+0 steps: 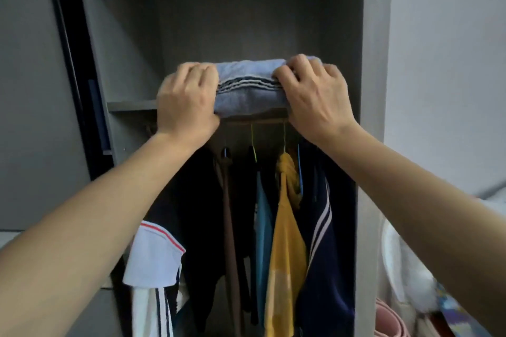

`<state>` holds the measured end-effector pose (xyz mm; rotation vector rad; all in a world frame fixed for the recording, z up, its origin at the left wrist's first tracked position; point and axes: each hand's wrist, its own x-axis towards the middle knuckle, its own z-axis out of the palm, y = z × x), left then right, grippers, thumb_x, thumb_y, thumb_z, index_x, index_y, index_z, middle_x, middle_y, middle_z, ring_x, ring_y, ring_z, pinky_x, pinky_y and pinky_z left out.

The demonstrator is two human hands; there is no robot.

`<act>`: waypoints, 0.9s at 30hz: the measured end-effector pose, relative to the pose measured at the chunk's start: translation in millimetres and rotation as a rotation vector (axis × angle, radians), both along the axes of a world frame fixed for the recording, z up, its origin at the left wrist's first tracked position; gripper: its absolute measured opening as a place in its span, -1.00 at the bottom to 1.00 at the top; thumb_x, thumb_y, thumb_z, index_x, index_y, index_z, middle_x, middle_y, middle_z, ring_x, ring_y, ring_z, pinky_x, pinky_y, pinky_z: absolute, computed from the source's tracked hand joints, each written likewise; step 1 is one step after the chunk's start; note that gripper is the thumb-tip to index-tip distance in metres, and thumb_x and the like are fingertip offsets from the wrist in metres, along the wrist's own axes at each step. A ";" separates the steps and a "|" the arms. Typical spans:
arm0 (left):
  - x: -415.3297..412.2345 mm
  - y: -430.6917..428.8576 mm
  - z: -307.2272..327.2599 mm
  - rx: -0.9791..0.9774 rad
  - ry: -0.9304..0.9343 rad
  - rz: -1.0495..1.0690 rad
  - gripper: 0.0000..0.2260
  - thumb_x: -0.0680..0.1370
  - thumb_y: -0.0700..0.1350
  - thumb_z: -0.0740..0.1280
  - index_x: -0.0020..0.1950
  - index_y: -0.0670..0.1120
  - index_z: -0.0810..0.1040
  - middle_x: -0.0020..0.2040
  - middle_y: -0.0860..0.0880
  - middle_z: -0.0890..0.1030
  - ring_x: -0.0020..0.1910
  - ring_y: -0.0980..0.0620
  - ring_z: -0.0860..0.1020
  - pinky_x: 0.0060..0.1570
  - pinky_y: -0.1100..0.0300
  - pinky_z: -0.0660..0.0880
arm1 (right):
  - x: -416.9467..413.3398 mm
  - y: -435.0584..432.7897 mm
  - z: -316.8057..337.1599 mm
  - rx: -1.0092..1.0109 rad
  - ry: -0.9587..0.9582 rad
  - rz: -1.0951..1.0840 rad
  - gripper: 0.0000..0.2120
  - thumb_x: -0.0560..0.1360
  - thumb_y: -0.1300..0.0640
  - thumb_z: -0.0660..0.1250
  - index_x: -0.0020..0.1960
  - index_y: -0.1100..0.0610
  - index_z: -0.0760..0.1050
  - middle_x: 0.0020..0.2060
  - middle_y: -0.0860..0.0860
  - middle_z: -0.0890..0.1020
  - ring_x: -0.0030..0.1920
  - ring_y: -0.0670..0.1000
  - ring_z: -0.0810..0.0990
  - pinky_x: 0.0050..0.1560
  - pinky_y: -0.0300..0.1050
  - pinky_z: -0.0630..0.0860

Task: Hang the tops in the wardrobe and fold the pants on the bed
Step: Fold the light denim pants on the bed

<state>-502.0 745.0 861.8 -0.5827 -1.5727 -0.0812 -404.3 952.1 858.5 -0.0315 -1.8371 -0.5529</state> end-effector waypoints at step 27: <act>-300.5 176.8 117.1 -0.620 -0.460 -0.200 -0.62 0.47 0.07 0.41 0.16 -0.11 0.45 0.10 -0.12 0.39 0.07 -0.14 0.43 -0.08 0.04 0.38 | -265.7 143.7 113.0 -0.031 -0.458 -0.591 -0.51 0.50 -0.04 0.40 0.36 0.00 0.35 0.22 0.13 0.43 0.24 0.18 0.42 0.18 0.08 0.40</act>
